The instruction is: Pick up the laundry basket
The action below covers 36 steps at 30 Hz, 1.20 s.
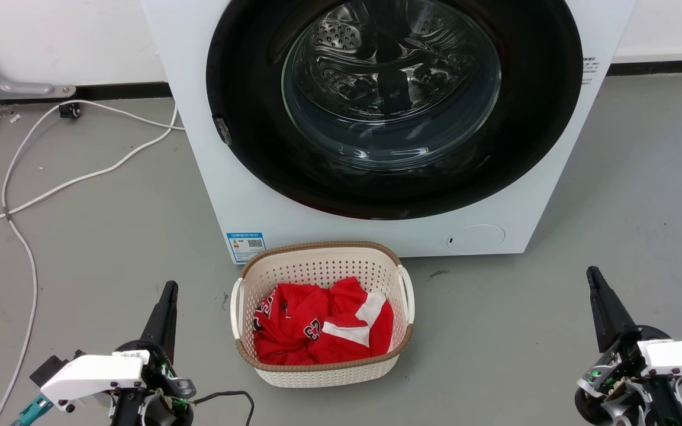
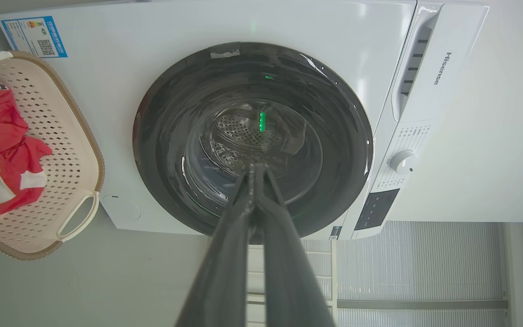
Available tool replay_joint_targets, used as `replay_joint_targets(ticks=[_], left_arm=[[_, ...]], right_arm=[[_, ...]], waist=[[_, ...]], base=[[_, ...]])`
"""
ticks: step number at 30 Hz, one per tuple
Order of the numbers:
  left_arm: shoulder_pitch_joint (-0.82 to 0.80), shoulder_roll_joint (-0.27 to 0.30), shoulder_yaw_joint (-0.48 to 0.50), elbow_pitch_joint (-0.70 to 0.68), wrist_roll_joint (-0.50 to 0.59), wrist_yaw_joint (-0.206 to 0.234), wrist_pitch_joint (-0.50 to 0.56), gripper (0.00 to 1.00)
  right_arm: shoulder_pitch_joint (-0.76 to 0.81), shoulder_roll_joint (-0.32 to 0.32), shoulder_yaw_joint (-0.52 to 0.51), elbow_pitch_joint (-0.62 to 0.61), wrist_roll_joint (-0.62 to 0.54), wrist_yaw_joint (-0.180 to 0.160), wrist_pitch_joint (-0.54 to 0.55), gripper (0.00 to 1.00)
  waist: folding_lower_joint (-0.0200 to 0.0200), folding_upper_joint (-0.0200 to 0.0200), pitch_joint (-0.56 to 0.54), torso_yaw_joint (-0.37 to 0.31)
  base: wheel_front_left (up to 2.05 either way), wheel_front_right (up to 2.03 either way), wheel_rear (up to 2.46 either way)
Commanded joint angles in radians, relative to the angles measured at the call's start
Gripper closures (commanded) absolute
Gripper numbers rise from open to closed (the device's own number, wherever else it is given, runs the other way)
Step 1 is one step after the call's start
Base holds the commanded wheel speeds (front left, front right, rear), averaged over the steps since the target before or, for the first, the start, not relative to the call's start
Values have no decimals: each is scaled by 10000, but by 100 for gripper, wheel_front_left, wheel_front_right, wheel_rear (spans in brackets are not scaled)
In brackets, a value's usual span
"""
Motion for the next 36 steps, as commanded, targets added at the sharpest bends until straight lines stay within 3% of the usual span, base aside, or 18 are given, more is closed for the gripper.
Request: replay_joint_targets(ticks=[1,20,21,22,23,24,30,36], left_arm=[[-83,-7,22,2,-14,-20,21,100],[-83,-7,22,2,-14,-20,20,100],[5,-2,-2,16,0,2,-4,0],[38,-10,-14,66,1,4,-13,0],[107,-21,-29,145,2,4,-19,100],[205,-38,-35,243,2,4,-17,0],[245,-38,-95,55,428,4,-320,0],[230,-33,-38,-213,1386,4,-612,0]], right_arm=[[-102,-5,-3,4,40,-3,15,100],[-101,-5,-3,4,40,-3,15,100],[5,2,2,15,-1,0,-2,0],[43,4,10,73,-5,0,-8,0],[110,10,19,152,-8,0,-13,100],[207,17,21,249,-8,-2,-12,0],[228,17,65,193,-373,-2,-314,0],[221,14,21,-107,-1597,-2,-606,0]], waist=[[0,0,0,0],[0,0,0,0],[0,0,0,0],[0,0,0,0],[0,0,1,0],[0,0,1,0],[0,0,8,0],[0,0,21,2]], base=[[0,0,0],[0,0,0],[0,0,0],[0,0,0],[0,0,0],[0,0,0],[0,0,0],[0,0,0]])
